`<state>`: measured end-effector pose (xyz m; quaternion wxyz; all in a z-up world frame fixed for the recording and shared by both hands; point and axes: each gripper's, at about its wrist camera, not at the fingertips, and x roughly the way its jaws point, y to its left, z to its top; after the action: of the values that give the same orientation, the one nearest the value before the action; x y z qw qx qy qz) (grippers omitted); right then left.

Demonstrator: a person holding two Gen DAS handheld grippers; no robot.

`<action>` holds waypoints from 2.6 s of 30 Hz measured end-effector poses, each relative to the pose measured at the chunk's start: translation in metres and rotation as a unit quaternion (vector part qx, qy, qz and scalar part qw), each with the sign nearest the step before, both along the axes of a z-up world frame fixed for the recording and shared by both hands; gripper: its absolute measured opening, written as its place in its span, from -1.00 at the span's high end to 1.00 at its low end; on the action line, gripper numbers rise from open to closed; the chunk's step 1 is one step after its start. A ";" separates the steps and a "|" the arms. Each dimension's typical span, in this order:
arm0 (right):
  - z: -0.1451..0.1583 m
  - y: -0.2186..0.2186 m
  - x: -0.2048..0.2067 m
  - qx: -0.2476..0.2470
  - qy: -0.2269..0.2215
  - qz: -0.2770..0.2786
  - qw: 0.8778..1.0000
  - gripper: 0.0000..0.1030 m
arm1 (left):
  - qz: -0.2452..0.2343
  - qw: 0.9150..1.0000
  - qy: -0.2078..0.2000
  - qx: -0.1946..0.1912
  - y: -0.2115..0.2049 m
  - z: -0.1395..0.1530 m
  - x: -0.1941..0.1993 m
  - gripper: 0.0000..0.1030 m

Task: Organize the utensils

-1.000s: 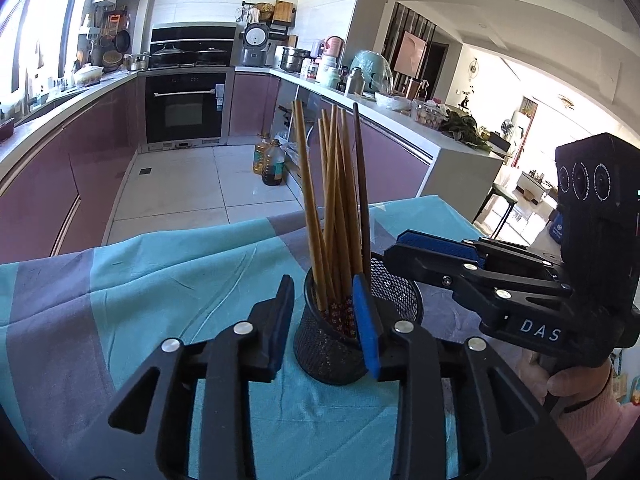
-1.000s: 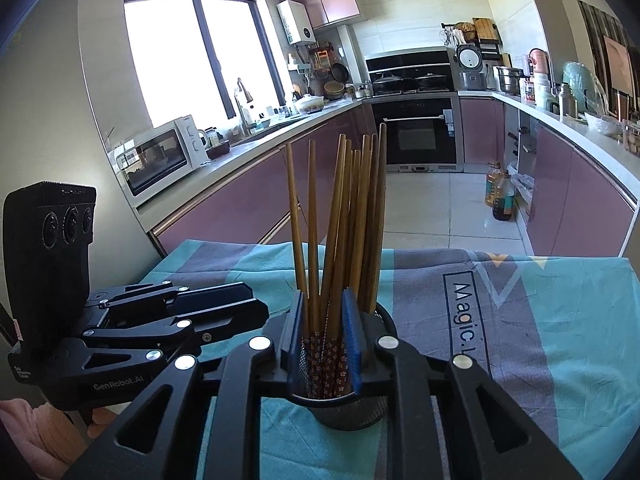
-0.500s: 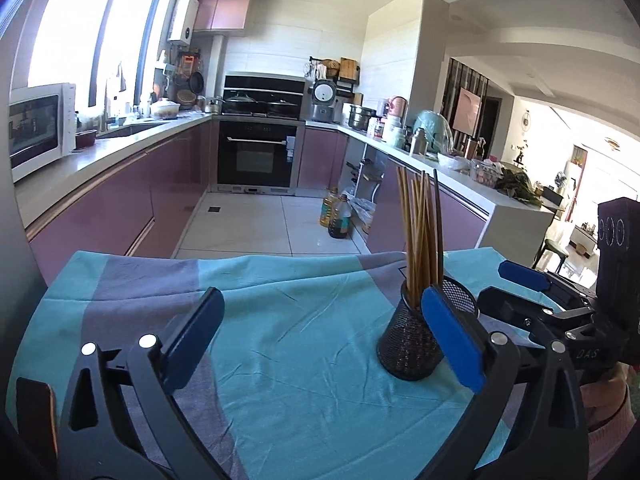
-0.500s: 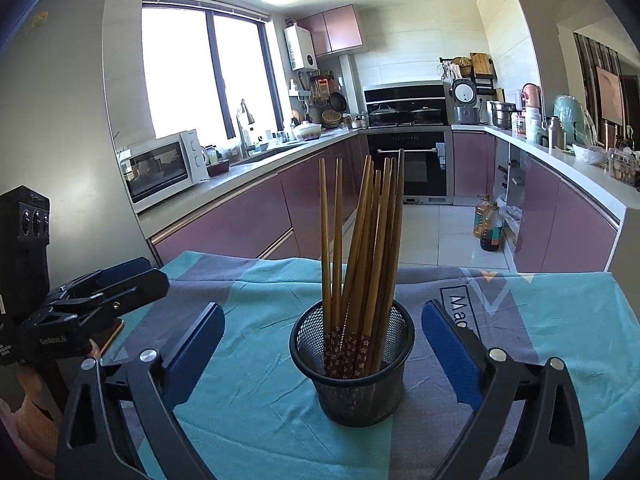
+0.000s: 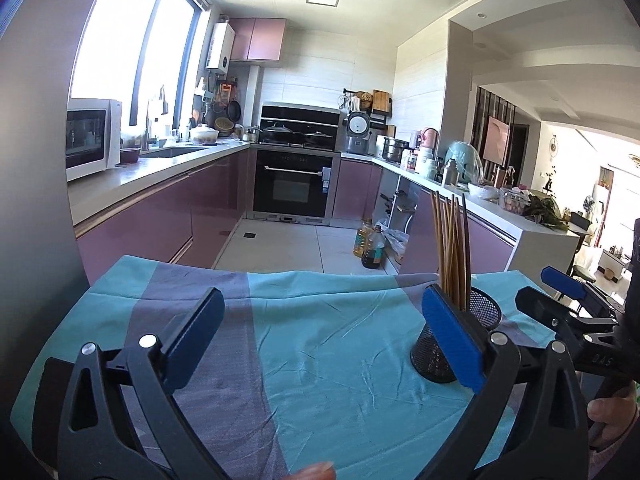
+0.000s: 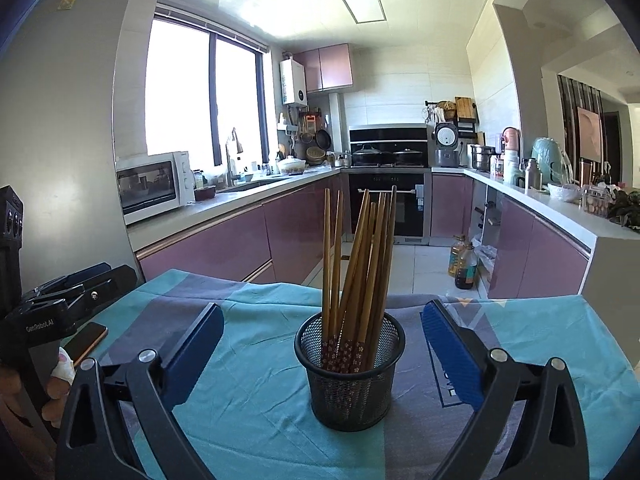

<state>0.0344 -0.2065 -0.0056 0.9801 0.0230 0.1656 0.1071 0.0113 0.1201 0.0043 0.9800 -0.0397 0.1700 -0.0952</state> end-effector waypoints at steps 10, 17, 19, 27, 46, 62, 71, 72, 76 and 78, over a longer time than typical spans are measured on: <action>0.008 0.006 -0.018 -0.019 -0.041 -0.026 0.999 -0.87 | 0.030 0.999 -0.022 0.009 0.005 0.006 -0.022 -0.89; 0.008 0.007 -0.023 -0.020 -0.049 -0.033 0.998 -0.87 | 0.039 0.999 -0.024 0.010 0.005 0.011 -0.024 -0.89; 0.008 0.008 -0.023 -0.019 -0.050 -0.034 0.998 -0.87 | 0.042 0.999 -0.028 0.015 0.005 0.013 -0.027 -0.89; 0.008 0.007 -0.026 -0.017 -0.055 -0.039 0.998 -0.87 | 0.046 0.998 -0.036 0.020 0.003 0.019 -0.035 -0.89; 0.008 0.006 -0.030 -0.015 -0.055 -0.045 0.997 -0.87 | 0.052 0.997 -0.045 0.027 0.007 0.024 -0.040 -0.89; 0.009 0.006 -0.031 -0.015 -0.060 -0.051 0.997 -0.87 | 0.054 0.997 -0.047 0.027 0.007 0.023 -0.043 -0.89; 0.008 0.004 -0.031 -0.013 -0.063 -0.056 0.996 -0.87 | 0.060 0.996 -0.049 0.032 0.008 0.025 -0.043 -0.89; 0.008 0.004 -0.031 -0.013 -0.064 -0.057 0.996 -0.87 | 0.060 0.996 -0.050 0.033 0.009 0.025 -0.042 -0.89; 0.007 0.003 -0.031 -0.012 -0.066 -0.059 0.996 -0.87 | 0.060 0.996 -0.051 0.032 0.009 0.025 -0.042 -0.89; 0.007 0.004 -0.032 -0.014 -0.070 -0.061 0.996 -0.87 | 0.061 0.996 -0.051 0.034 0.008 0.025 -0.042 -0.89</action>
<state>0.0026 -0.2026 0.0011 0.9942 0.0121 0.0965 0.0463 -0.0308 0.1280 0.0292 0.9922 -0.0120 0.1200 -0.0317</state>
